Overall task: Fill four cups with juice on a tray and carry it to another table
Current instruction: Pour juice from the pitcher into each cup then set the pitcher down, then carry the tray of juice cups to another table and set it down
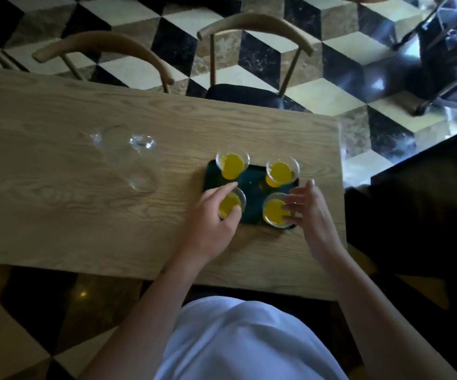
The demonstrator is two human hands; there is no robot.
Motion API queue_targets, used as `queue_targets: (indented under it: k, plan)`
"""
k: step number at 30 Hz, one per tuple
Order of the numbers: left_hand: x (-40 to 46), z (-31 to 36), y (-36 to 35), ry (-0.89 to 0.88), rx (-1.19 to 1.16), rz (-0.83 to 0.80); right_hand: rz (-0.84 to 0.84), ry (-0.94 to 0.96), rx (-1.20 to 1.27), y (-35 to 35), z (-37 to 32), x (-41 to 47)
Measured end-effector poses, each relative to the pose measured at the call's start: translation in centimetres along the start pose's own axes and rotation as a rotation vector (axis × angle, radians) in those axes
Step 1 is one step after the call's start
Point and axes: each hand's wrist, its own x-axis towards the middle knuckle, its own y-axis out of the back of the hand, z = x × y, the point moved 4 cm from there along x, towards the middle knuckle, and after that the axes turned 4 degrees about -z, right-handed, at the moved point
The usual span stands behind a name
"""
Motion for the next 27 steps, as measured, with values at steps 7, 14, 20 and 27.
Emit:
queue_targets:
  k: [7, 14, 20, 27]
  plan:
    - [0.6, 0.0, -3.9, 0.100, 0.045, -0.095, -0.013, -0.080, -0.002, 4.5, 2.6, -0.3]
    - [2.1, 0.2, -5.2, 0.155, 0.114, -0.033, -0.055, -0.134, -0.016, 7.0, 3.5, 1.3]
    - [4.0, 0.7, -4.7, 0.079, 0.190, 0.116, -0.020, -0.154, -0.082, 7.9, 4.1, 2.9]
    - [8.2, -2.1, -3.1, 0.172, 0.195, 0.176, 0.022, -0.142, -0.308, 7.5, 3.9, 5.9]
